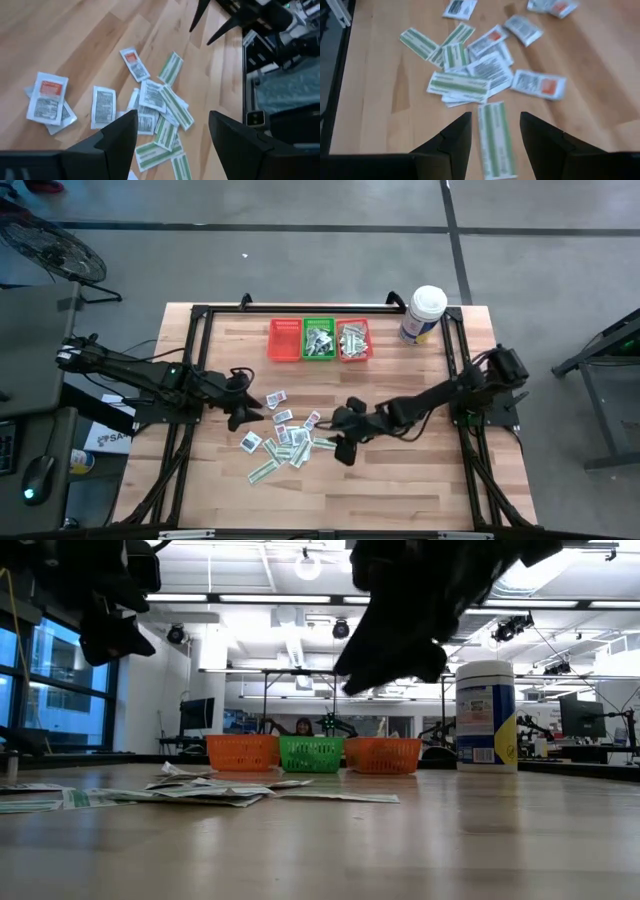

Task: Pick & Place First Aid Supplies
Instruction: Put the bandage pack into the right orange bin

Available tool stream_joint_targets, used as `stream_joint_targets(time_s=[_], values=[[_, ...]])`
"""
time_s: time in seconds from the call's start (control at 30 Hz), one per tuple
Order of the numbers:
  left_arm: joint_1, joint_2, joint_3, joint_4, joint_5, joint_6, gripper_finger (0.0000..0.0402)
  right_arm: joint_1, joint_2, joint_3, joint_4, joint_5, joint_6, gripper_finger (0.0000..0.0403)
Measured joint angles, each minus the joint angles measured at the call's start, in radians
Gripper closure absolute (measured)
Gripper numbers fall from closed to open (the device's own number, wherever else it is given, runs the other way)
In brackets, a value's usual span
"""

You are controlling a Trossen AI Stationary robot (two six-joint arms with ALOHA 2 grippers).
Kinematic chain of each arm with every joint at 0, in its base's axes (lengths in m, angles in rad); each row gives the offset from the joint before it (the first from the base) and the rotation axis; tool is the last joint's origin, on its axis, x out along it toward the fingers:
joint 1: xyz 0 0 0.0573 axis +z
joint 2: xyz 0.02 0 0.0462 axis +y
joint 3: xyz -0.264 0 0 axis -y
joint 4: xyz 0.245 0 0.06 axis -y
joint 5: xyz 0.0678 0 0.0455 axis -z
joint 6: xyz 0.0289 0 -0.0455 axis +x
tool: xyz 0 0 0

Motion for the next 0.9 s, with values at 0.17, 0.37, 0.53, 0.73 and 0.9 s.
stream_joint_targets(time_s=[0.17,0.37,0.53,0.73,0.9], values=[[0.0,0.0,0.0,-0.003,0.042,0.017,0.0161,0.036,0.081,0.0,0.067,-0.005,0.002,0.0242],[0.0,0.0,0.0,-0.008,0.056,0.017,0.0161,0.048,0.177,0.0,0.069,0.001,-0.067,0.0242],[0.0,0.0,0.0,-0.022,0.072,0.017,0.0161,0.047,0.222,0.0,0.07,0.026,-0.084,0.0242],[0.0,0.0,0.0,-0.052,0.071,0.017,0.0161,0.048,0.256,0.003,0.08,0.053,-0.116,0.0242],[0.0,0.0,0.0,-0.058,0.069,0.017,0.0161,0.048,0.287,0.005,0.064,0.046,-0.12,0.0242]])
